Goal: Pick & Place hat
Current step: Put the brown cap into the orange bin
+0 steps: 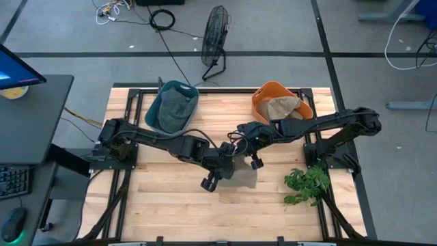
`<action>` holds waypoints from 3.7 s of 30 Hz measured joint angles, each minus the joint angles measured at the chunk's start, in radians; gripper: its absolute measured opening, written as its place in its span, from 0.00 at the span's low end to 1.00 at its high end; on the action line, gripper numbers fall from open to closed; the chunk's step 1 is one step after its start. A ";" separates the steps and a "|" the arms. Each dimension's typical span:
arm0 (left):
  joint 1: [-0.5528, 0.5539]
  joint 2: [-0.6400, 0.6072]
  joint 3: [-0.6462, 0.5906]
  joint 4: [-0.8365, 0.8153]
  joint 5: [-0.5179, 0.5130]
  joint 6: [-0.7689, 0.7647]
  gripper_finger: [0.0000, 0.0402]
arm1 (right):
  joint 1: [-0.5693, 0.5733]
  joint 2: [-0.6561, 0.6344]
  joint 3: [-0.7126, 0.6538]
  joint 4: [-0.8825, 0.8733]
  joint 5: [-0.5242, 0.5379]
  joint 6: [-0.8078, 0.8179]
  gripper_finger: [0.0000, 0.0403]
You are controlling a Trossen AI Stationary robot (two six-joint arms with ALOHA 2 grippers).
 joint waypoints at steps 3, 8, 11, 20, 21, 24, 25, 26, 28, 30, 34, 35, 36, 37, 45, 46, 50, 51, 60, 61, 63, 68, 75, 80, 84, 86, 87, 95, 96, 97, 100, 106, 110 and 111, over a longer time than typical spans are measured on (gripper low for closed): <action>-0.001 0.000 0.000 0.000 0.000 -0.042 0.21 | 0.000 0.000 0.000 -0.005 0.047 0.004 0.02; -0.001 0.000 0.000 -0.002 -0.007 -0.103 0.34 | -0.002 0.000 0.000 -0.023 0.063 0.031 0.02; -0.001 0.000 0.000 -0.004 -0.062 -0.154 0.39 | -0.003 -0.016 0.000 -0.076 0.093 0.099 0.01; 0.002 0.000 0.000 -0.077 -0.197 -0.289 0.41 | -0.031 -0.228 0.000 -0.320 0.368 0.142 0.01; 0.005 0.000 0.000 -0.086 -0.205 -0.315 0.41 | -0.039 -0.261 0.000 -0.351 0.407 0.142 0.01; 0.020 0.000 0.000 -0.110 -0.211 -0.390 0.41 | -0.072 -0.365 0.000 -0.441 0.516 0.143 0.01; 0.026 0.000 0.000 -0.113 -0.211 -0.406 0.41 | -0.088 -0.399 0.000 -0.472 0.537 0.142 0.01; 0.032 0.000 0.000 -0.114 -0.211 -0.420 0.41 | -0.107 -0.429 0.000 -0.502 0.545 0.142 0.01; 0.043 0.000 0.000 -0.117 -0.211 -0.444 0.41 | -0.147 -0.485 0.000 -0.554 0.547 0.142 0.01; 0.051 0.000 0.000 -0.115 -0.211 -0.447 0.41 | -0.201 -0.529 0.000 -0.592 0.545 0.130 0.01; 0.065 0.000 0.000 -0.101 -0.211 -0.446 0.41 | -0.315 -0.581 0.000 -0.639 0.542 0.042 0.01; 0.067 0.000 0.000 -0.096 -0.211 -0.443 0.41 | -0.343 -0.583 0.000 -0.649 0.541 0.008 0.01; 0.070 0.000 0.000 -0.088 -0.211 -0.438 0.41 | -0.372 -0.583 0.000 -0.657 0.539 -0.026 0.01; 0.072 0.000 0.000 -0.081 -0.210 -0.435 0.41 | -0.401 -0.581 0.000 -0.665 0.536 -0.057 0.01; 0.084 0.000 0.000 -0.064 -0.210 -0.432 0.41 | -0.628 -0.534 0.000 -0.642 0.534 -0.273 0.02; 0.084 0.000 0.000 -0.064 -0.210 -0.432 0.41 | -0.650 -0.526 -0.003 -0.630 0.534 -0.308 0.02; 0.083 0.000 0.000 -0.066 -0.210 -0.432 0.41 | -0.712 -0.492 -0.030 -0.585 0.466 -0.411 0.02; 0.083 0.000 0.000 -0.066 -0.210 -0.432 0.41 | -0.724 -0.481 -0.038 -0.583 0.431 -0.420 0.02; 0.083 0.000 0.000 -0.067 -0.210 -0.431 0.41 | -0.783 -0.419 -0.240 -0.390 0.483 -0.456 0.02; 0.083 0.000 0.000 -0.067 -0.210 -0.431 0.41 | -0.787 -0.416 -0.260 -0.380 0.491 -0.459 0.02; 0.083 0.000 0.000 -0.067 -0.210 -0.431 0.41 | -0.790 -0.415 -0.293 -0.372 0.495 -0.453 0.03; 0.083 0.000 0.000 -0.067 -0.210 -0.429 0.41 | -0.790 -0.415 -0.316 -0.364 0.497 -0.367 0.12; 0.083 0.000 0.000 -0.067 -0.209 -0.429 0.41 | -0.789 -0.416 -0.205 -0.494 0.492 -0.301 0.28; 0.083 0.000 0.000 -0.067 -0.209 -0.440 0.41 | -0.789 -0.417 -0.021 -0.719 0.430 -0.163 0.35; 0.083 0.000 0.000 -0.067 -0.209 -0.440 0.41 | -0.790 -0.422 0.089 -0.739 0.276 0.013 0.35; 0.083 0.000 0.000 -0.067 -0.209 -0.441 0.41 | -0.789 -0.425 0.096 -0.671 0.123 0.084 0.31; 0.083 0.000 0.000 -0.067 -0.209 -0.441 0.41 | -0.786 -0.425 0.093 -0.638 0.058 0.104 0.28; 0.083 0.000 0.000 -0.067 -0.209 -0.441 0.41 | -0.743 -0.396 -0.064 -0.450 0.064 0.161 0.03; 0.083 0.000 0.000 -0.067 -0.209 -0.441 0.41 | -0.743 -0.390 -0.091 -0.441 0.064 0.161 0.02; 0.083 0.000 0.000 -0.067 -0.209 -0.441 0.41 | -0.743 -0.383 -0.121 -0.433 0.065 0.169 0.01; 0.083 0.000 0.000 -0.067 -0.209 -0.441 0.41 | -0.743 -0.372 -0.201 -0.406 0.066 0.195 0.01; 0.083 0.000 0.000 -0.070 -0.209 -0.440 0.41 | -0.742 -0.318 -0.215 -0.367 0.102 0.211 0.00; 0.083 0.000 0.000 -0.075 -0.209 -0.439 0.41 | -0.754 -0.268 -0.215 -0.367 0.165 0.240 0.00; 0.083 0.000 0.000 -0.076 -0.209 -0.439 0.41 | -0.758 -0.251 -0.215 -0.367 0.168 0.240 0.00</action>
